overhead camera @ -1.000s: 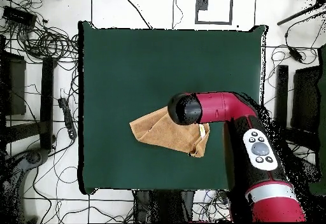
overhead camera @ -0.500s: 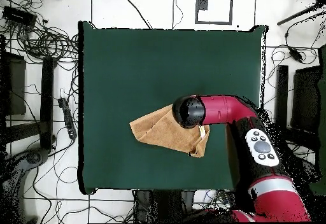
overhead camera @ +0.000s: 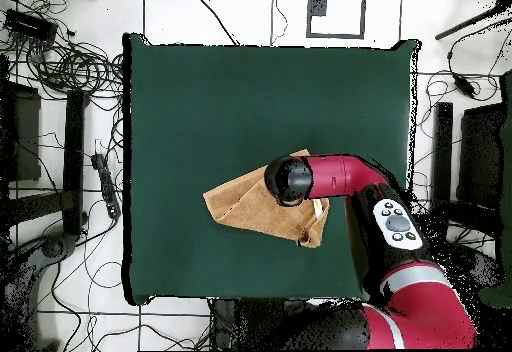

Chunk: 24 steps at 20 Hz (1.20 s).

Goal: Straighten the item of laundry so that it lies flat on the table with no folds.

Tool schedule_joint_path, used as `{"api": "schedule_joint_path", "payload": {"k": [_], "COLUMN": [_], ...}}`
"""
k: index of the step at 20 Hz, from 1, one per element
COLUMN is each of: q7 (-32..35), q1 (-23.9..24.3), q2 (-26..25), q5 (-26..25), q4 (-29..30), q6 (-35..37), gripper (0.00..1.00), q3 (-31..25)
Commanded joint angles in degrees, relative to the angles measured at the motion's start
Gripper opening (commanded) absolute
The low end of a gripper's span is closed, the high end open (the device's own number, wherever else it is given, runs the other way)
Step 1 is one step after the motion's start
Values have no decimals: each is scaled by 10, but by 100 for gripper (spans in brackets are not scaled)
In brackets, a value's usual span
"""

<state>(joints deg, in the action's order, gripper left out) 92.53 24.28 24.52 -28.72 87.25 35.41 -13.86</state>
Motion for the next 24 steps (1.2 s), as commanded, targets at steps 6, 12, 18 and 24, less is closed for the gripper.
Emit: {"api": "schedule_joint_path", "payload": {"k": [6,12,18,24], "q7": [-21,0,21,42], "q1": [-31,-43,-50,-55], "q2": [-33,-37,-47,-66], "q5": [-14,-31,-45,-61], "q4": [-28,-39,-47,-55], "q6": [-2,-36,-65,-100], "gripper": [100,100,100,100], "q3": [-49,-33,-25,-15]}}
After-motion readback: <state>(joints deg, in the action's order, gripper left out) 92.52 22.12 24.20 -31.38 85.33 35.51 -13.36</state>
